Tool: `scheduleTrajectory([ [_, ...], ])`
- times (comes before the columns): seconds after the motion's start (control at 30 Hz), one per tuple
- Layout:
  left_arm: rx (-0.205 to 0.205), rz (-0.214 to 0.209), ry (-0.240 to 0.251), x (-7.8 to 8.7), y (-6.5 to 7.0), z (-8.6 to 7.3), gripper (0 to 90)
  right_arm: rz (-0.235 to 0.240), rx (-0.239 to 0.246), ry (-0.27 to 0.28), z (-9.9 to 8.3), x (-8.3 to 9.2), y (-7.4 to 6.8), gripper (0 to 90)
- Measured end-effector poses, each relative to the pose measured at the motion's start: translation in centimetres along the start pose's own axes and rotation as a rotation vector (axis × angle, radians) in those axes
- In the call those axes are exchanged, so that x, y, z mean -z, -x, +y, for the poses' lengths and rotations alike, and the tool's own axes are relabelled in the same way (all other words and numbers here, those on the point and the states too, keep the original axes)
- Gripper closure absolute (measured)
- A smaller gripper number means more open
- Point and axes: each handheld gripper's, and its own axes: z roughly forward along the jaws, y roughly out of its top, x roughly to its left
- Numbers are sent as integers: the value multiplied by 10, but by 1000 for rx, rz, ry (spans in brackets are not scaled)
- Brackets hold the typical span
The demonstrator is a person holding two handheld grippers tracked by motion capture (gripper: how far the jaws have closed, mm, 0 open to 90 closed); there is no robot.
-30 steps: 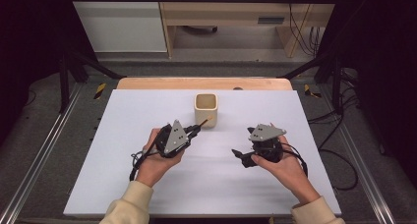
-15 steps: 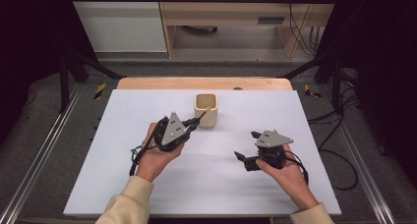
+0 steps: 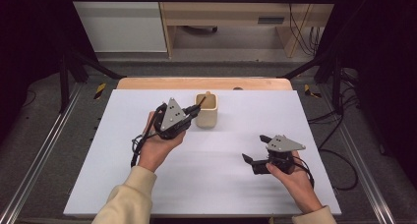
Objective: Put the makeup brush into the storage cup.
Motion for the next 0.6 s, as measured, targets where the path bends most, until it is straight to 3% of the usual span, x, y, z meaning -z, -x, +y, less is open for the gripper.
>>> scheduleTrajectory([
  [0.07, 26, 4, 20, -1, -1, 2, 830, -15, -11, 8, -4, 3, 3, 91],
  [0.2, 25, 14, 24, -4, -3, 5, 829, -25, -51, 23, -13, 9, 7, 86],
  [0.6, 49, 34, 56, -16, -5, 17, 829, -41, -69, 42, -24, 16, 9, 82],
])
